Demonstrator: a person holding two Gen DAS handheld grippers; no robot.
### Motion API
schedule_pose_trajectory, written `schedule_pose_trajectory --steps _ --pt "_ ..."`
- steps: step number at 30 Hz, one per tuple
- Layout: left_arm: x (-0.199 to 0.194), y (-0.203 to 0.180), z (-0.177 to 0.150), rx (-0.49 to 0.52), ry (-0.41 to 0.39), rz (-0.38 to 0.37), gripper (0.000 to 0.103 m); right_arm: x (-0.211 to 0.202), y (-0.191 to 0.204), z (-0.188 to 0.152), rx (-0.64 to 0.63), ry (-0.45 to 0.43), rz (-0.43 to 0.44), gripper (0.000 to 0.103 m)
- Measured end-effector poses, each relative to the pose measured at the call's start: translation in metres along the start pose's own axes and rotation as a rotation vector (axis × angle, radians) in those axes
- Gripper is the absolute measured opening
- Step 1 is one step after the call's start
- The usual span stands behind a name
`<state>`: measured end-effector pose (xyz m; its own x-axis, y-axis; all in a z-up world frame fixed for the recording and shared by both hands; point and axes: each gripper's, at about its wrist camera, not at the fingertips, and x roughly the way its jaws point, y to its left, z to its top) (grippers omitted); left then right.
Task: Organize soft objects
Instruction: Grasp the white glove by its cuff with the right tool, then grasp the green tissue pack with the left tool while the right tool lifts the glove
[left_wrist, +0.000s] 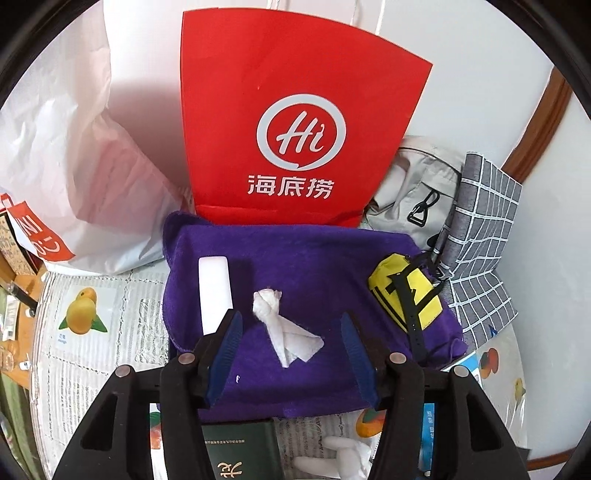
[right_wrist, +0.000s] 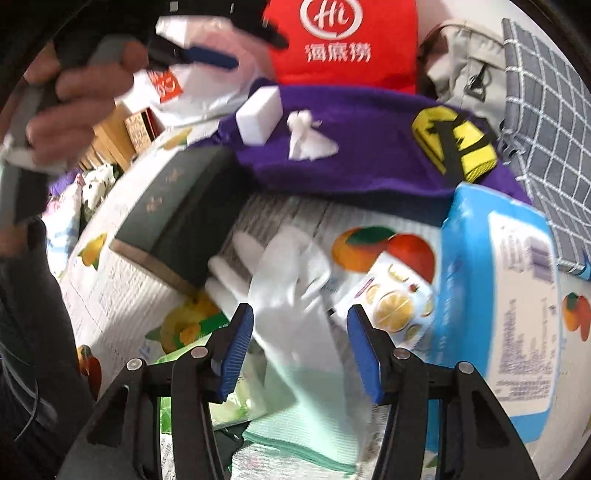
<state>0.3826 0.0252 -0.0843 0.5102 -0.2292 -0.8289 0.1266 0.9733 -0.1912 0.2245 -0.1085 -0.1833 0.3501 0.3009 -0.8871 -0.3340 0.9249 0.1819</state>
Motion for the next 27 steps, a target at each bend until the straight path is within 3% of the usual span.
schedule_pose_trajectory --steps 5,6,7,16,22,27 --pt "0.0 0.002 0.0 -0.003 0.002 0.011 0.054 0.023 0.01 -0.002 -0.042 0.058 -0.031 0.053" --pt "0.0 0.002 0.0 -0.003 0.004 0.011 0.054 0.022 0.013 -0.002 -0.063 0.039 -0.043 0.036" --pt "0.0 0.001 -0.001 -0.001 0.004 0.014 0.054 0.022 0.014 -0.002 -0.07 0.043 -0.03 0.008" --pt "-0.015 -0.01 -0.014 0.024 -0.002 0.056 0.054 -0.04 0.003 -0.007 0.008 -0.123 0.029 0.009" --pt "-0.035 -0.012 -0.048 0.028 0.026 0.065 0.054 -0.085 -0.009 -0.013 0.103 -0.222 0.072 0.009" --pt "-0.055 -0.013 -0.084 0.033 0.047 0.083 0.054 -0.11 -0.011 -0.031 0.121 -0.242 0.035 0.01"
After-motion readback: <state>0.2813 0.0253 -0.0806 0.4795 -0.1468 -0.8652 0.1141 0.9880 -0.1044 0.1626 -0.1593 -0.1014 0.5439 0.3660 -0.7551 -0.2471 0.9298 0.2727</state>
